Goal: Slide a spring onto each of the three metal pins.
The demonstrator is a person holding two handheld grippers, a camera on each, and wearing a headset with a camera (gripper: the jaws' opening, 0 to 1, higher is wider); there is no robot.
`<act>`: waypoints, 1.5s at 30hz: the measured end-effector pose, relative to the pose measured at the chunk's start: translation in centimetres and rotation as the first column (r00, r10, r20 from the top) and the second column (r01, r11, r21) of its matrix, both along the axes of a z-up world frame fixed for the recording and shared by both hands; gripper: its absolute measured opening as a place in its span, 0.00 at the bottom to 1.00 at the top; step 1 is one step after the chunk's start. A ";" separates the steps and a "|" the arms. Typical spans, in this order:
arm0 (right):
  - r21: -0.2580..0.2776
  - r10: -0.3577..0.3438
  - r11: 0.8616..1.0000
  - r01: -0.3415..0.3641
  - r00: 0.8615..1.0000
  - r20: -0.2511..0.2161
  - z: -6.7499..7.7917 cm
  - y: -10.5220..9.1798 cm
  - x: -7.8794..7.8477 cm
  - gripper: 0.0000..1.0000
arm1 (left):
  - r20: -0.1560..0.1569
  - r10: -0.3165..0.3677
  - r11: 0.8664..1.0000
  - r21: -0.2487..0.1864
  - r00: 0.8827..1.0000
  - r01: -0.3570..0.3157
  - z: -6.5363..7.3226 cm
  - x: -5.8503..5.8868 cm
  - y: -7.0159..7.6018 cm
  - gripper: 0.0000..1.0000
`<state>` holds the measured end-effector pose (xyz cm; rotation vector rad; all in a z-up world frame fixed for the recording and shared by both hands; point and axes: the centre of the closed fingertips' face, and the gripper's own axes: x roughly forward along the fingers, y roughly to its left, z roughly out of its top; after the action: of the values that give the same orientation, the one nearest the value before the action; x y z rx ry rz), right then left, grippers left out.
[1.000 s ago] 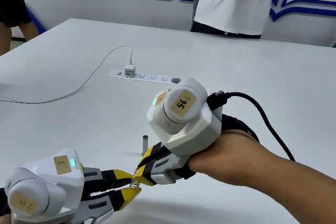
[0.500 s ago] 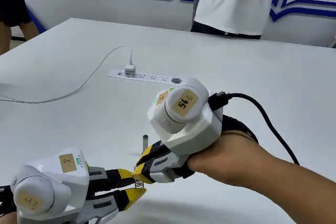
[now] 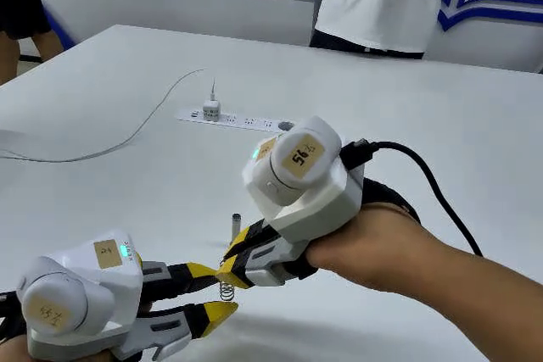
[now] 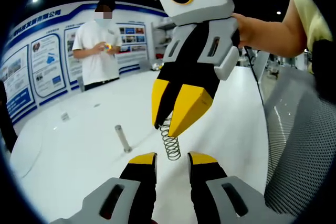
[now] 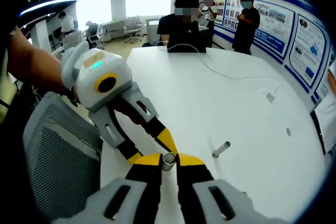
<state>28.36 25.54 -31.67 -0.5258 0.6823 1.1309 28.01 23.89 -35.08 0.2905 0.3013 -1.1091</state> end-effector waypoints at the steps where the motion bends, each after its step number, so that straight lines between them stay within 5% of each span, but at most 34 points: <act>1: 0.000 -0.003 1.000 0.003 1.000 0.002 0.1 -0.1 0.2 0.12 | -0.003 0.006 1.000 -0.003 1.000 -0.006 0.0 0.1 0.1 0.25; 18: 0.034 -0.080 0.996 0.078 0.995 0.065 3.2 -1.9 4.0 0.12 | -0.053 0.065 0.998 -0.015 0.997 -0.066 -0.5 0.6 1.2 0.40; 31: 0.054 -0.130 0.991 0.126 0.987 0.098 4.5 -1.9 7.7 0.12 | -0.060 0.074 0.997 -0.015 0.995 -0.075 -0.6 0.5 1.4 0.42; 45: 0.044 -0.146 0.989 0.143 0.986 0.082 3.2 -1.3 10.0 0.12 | -0.063 0.076 0.997 -0.014 0.995 -0.077 -0.6 0.6 1.4 0.42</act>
<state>38.38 24.26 -28.51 -0.4817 0.6139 0.9782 28.57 25.34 -35.68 0.2282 0.3556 -1.0462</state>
